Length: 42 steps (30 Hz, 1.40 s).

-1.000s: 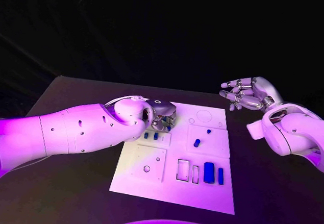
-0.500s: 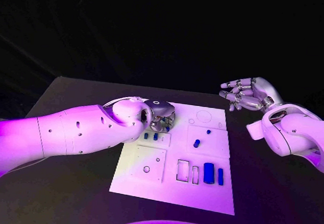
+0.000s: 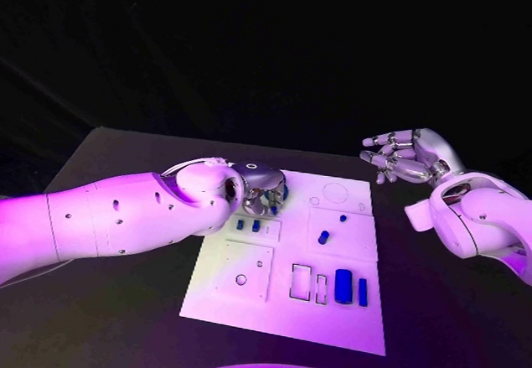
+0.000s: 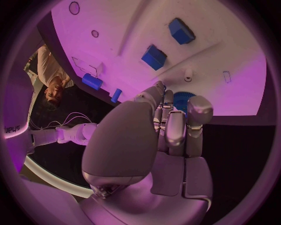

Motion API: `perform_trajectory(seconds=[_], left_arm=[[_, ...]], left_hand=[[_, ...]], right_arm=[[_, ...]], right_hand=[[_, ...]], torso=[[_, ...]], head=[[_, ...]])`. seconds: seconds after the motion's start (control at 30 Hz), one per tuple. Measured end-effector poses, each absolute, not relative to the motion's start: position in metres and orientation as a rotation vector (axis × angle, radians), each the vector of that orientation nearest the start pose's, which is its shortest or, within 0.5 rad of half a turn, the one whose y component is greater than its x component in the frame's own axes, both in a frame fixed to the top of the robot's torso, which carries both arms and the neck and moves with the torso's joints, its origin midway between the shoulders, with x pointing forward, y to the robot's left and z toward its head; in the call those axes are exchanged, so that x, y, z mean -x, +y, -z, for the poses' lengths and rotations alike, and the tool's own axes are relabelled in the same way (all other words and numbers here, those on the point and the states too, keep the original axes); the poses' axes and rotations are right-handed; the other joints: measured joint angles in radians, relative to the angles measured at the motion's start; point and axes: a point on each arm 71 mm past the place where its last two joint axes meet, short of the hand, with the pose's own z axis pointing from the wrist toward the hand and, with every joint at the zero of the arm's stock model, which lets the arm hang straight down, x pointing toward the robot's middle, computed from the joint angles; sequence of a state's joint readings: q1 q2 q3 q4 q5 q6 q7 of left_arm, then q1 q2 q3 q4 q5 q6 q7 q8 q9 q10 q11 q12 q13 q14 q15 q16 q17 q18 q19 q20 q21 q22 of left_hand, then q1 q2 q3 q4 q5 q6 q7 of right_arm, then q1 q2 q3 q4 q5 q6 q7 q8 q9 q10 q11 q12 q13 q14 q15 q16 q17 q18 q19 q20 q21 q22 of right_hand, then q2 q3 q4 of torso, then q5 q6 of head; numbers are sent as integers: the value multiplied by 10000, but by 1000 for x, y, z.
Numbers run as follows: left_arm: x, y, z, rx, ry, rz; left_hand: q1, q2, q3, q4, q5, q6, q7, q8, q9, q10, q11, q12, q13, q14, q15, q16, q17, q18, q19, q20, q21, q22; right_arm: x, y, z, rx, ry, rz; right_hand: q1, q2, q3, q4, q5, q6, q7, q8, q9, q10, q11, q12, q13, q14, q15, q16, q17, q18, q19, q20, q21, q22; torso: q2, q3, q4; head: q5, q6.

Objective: Assemble the parts on the task board

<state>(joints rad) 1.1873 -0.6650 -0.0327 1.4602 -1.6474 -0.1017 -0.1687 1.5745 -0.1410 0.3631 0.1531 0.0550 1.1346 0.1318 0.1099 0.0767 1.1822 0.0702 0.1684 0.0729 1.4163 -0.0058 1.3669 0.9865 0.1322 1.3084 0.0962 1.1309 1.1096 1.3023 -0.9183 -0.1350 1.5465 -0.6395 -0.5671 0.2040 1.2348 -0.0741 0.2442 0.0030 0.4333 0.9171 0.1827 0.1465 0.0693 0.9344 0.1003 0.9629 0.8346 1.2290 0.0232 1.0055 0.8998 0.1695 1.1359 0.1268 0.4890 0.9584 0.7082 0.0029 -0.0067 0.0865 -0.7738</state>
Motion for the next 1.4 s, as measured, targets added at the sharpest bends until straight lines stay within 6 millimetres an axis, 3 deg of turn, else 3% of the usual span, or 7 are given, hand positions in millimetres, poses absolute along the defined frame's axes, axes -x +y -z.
perform_trajectory(seconds=[0.27,0.77,0.9,1.0,1.4], left_arm=[[-482,140,191,-4010,17751,5826],[-485,172,192,-3187,18073,5283],[-486,174,192,-3092,18112,5254],[-486,175,192,-3042,18134,5253],[-489,174,194,-2925,18250,5183]], left_hand=[[-93,-93,86,-31,0,37,-34,-39,1,72,-1,-60,10,13,-14,0,50,1,177,-34,312,290],[-157,-156,113,-4,0,36,-34,-75,0,144,-1,-118,17,13,-13,0,29,0,213,2,348,335],[-157,-156,140,-31,0,70,0,-75,-2,144,-1,-118,17,13,-14,0,30,1,249,-34,378,349],[-157,-156,139,-31,0,105,-35,-75,-2,144,-1,-118,26,13,-14,0,30,-152,249,-33,388,360],[-198,-198,168,-2,0,104,-35,-75,1,180,-38,-177,25,13,-13,0,-4,-152,249,-34,387,382]], right_arm=[[-491,-245,155,-5332,14472,-10247],[-491,-245,154,-5329,14461,-10247],[-491,-245,154,-5326,14459,-10251],[-491,-245,154,-5324,14459,-10255],[-491,-245,155,-5324,14456,-10253]], right_hand=[[0,0,0,0,0,1,0,0,-1,0,0,0,0,0,0,0,0,0,0,0,0,0],[0,0,0,0,0,2,-2,0,-2,1,1,-1,0,0,0,0,1,0,0,0,0,0],[0,0,0,0,0,3,-3,0,-2,1,1,-1,0,0,0,0,1,0,0,0,0,1],[0,0,0,0,0,11,-11,0,-2,1,1,-1,0,0,0,0,1,0,0,0,1,1],[0,0,0,0,0,11,-11,0,-4,1,2,-1,0,0,0,0,1,0,0,0,1,1]], torso=[[-3,6,2],[6,1,-1],[8,1,-1],[8,1,-4],[9,6,-8]], head=[[9,32],[10,40],[6,23],[14,19],[37,-1]])
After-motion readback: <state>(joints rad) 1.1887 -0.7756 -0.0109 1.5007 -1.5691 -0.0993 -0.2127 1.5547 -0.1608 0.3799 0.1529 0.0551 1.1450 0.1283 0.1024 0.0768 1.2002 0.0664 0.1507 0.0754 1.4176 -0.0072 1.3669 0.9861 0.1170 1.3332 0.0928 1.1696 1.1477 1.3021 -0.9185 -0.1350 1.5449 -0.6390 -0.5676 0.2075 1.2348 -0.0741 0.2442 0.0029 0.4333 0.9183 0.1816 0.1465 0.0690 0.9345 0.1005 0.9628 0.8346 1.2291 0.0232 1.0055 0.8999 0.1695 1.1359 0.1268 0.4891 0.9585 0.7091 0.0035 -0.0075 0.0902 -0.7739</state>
